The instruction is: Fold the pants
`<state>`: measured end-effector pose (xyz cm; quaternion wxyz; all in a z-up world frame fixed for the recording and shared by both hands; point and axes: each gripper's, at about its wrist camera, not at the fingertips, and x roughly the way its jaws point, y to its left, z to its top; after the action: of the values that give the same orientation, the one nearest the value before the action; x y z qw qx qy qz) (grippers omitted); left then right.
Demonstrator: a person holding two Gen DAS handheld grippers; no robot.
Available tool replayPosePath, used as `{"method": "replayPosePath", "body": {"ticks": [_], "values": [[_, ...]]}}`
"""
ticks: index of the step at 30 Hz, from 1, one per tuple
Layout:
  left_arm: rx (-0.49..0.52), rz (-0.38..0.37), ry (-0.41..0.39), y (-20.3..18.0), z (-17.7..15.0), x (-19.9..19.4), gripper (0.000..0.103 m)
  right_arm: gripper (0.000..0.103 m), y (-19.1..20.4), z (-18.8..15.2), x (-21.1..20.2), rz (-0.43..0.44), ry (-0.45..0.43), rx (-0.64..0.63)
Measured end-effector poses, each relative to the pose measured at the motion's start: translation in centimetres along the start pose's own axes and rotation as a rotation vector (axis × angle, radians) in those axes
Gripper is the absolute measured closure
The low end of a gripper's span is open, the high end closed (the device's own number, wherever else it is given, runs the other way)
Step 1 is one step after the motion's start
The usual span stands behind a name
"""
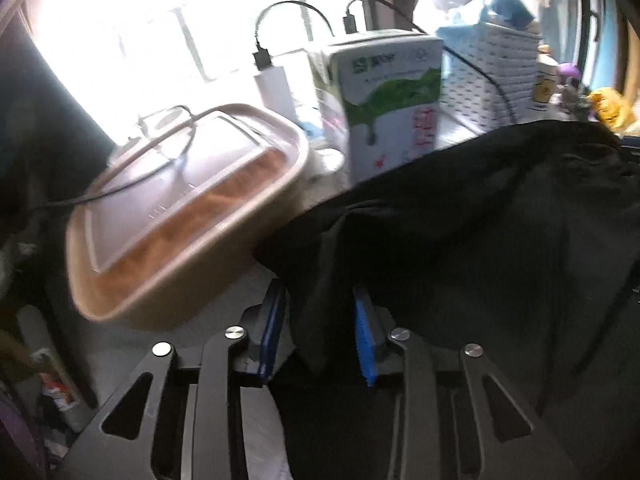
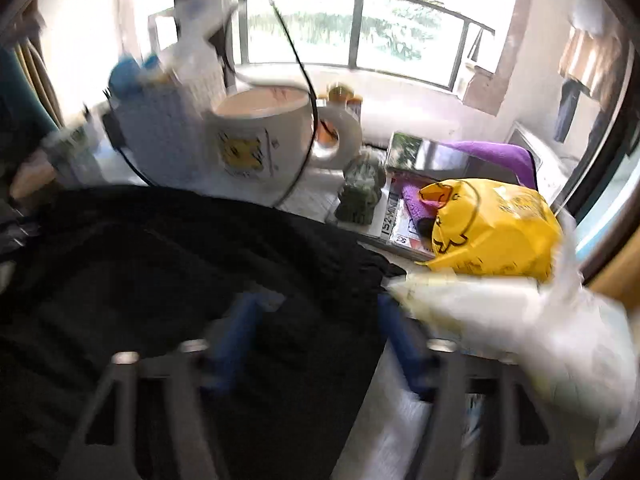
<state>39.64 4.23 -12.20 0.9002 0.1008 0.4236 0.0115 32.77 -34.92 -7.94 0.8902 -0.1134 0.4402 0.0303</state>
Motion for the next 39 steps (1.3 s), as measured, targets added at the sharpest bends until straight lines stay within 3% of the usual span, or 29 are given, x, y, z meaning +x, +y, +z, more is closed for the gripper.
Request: {"method": "replayPosePath", "body": {"ticks": [2,5,9,12,14,16,20,22,24,30,37,38,39], "values": [[-0.025,0.081,-0.021,0.2,0.2,0.0,0.073,0.068,0.4,0.5,1.2,-0.037,0.018,-0.036],[-0.074,0.135,-0.024,1.2,0.2,-0.3,0.073,0.068,0.8,1.4,1.5,-0.115,-0.008,-0.062],[-0.101,0.065,-0.023,2.9,-0.7,-2.9,0.071,0.067,1.6,2.3,-1.2,-0.119,-0.081,-0.064],[-0.083,0.027,-0.037,3.3,-2.3,-5.6,0.059,0.066,3.0,1.7,-3.9,-0.104,-0.116,-0.093],[-0.062,0.003,-0.041,3.4,-4.0,-7.6,0.057,0.054,3.7,1.3,-5.1,-0.083,-0.125,-0.103],[-0.040,-0.040,-0.042,2.2,-6.1,-9.5,0.057,0.032,4.7,-0.1,-7.0,-0.050,-0.142,-0.109],[-0.017,-0.128,-0.056,1.5,-9.7,-12.5,0.055,0.030,6.6,-2.5,-10.0,-0.013,-0.156,-0.121],[-0.016,-0.180,-0.067,0.5,-11.6,-14.2,0.044,0.030,7.2,-4.0,-10.8,0.000,-0.160,-0.114],[-0.016,-0.213,-0.074,0.0,-13.2,-15.3,0.041,0.030,7.5,-5.4,-12.1,0.010,-0.162,-0.101],[0.034,-0.298,-0.030,-3.2,-17.4,-16.9,0.041,0.029,8.4,-9.2,-13.6,0.014,-0.142,-0.061],[0.138,-0.264,-0.019,-5.9,-20.7,-17.3,0.042,0.029,8.5,-13.4,-14.9,0.004,-0.121,0.004],[0.146,-0.261,-0.020,-6.0,-20.9,-17.1,0.045,0.029,8.5,-13.9,-15.1,0.002,-0.119,0.011],[0.147,-0.270,-0.023,-6.0,-21.2,-17.1,0.059,0.029,8.4,-14.5,-15.2,-0.001,-0.114,0.021]]}}
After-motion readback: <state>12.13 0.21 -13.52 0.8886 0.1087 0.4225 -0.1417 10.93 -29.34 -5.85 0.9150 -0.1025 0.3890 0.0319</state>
